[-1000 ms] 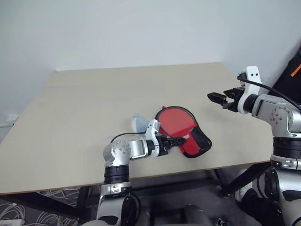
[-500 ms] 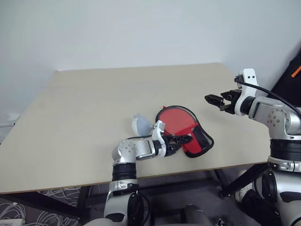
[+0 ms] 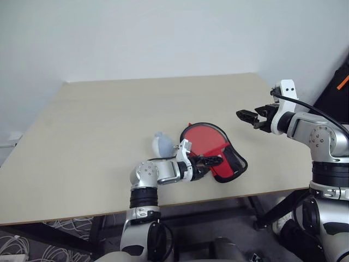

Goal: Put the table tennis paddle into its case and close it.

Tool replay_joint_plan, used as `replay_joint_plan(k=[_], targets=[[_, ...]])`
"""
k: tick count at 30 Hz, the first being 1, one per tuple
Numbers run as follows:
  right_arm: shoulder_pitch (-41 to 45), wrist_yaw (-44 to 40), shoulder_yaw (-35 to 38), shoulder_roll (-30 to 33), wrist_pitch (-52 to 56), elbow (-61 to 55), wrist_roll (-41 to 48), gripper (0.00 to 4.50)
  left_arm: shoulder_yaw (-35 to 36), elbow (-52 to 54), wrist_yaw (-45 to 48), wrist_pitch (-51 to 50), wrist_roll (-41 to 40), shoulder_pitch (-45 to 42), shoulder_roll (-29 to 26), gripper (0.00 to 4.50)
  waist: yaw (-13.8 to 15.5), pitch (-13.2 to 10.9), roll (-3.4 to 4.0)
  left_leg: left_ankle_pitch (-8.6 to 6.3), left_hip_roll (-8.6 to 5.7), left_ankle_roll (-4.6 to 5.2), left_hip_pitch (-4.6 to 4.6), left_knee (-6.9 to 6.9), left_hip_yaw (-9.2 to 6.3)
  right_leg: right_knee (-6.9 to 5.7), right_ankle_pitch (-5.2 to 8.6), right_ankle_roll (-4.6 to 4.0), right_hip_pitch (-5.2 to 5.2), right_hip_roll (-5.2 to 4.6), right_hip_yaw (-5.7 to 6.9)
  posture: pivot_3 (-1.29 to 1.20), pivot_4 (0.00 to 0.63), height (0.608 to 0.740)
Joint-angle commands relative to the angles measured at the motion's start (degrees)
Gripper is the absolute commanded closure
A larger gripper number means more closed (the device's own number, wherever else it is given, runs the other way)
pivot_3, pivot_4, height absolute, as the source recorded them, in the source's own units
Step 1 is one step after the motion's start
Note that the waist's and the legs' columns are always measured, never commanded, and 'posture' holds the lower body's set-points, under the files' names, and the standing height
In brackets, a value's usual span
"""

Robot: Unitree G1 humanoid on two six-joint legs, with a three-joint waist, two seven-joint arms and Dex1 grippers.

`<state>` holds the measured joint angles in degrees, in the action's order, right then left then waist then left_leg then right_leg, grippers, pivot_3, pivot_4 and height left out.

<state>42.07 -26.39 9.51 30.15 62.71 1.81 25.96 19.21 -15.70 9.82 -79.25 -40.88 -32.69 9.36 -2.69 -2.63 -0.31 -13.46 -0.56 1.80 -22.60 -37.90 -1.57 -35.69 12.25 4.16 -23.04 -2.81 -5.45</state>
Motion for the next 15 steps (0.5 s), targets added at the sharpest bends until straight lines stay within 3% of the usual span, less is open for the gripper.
replay_joint_plan(k=[1,5,12,13,15], targets=[[1.24,0.17,1.14,-0.06,-0.28,-1.83,0.88,0.0,0.47,-2.61,-4.88,-1.06,2.97,-0.9,0.43,0.41,-0.03,0.02,-0.01,0.0,0.0,0.0,0.0,0.0,0.0,0.0,0.0,0.0,0.0,0.0,0.0,0.0,0.0,0.74],[1.36,0.23,1.04,-0.31,-0.28,-1.8,0.92,0.0,0.75,-3.07,-6.43,-2.11,2.75,-0.89,-0.54,1.64,-0.05,0.02,0.0,0.0,0.01,0.0,-0.01,0.04,0.0,0.0,0.0,0.0,-0.04,0.01,0.0,0.0,0.0,0.74],[1.69,0.64,0.99,-1.27,-0.18,-2.11,0.91,0.0,0.31,-2.49,-6.41,-4.05,2.42,-0.14,-1.14,4.22,-0.13,0.02,0.0,0.0,0.01,-0.01,-0.06,0.08,0.01,-0.01,0.0,0.0,-0.14,0.01,-0.01,0.0,0.0,0.74],[1.66,0.69,0.99,-1.44,-0.19,-2.18,0.89,0.0,0.11,-2.36,-6.33,-4.28,2.56,-0.04,-1.14,4.49,-0.13,0.04,0.03,0.0,0.01,-0.01,-0.06,0.08,0.02,-0.01,0.0,0.0,-0.13,0.01,-0.01,0.0,0.0,0.74],[1.57,0.78,1.01,-1.67,-0.19,-2.33,0.87,0.0,-0.1,-2.07,-6.15,-4.66,2.75,0.06,-1.09,4.49,-0.13,0.04,0.03,0.0,0.01,-0.01,-0.04,0.07,0.02,-0.01,0.0,0.0,-0.11,0.01,-0.01,0.0,0.0,0.74]])
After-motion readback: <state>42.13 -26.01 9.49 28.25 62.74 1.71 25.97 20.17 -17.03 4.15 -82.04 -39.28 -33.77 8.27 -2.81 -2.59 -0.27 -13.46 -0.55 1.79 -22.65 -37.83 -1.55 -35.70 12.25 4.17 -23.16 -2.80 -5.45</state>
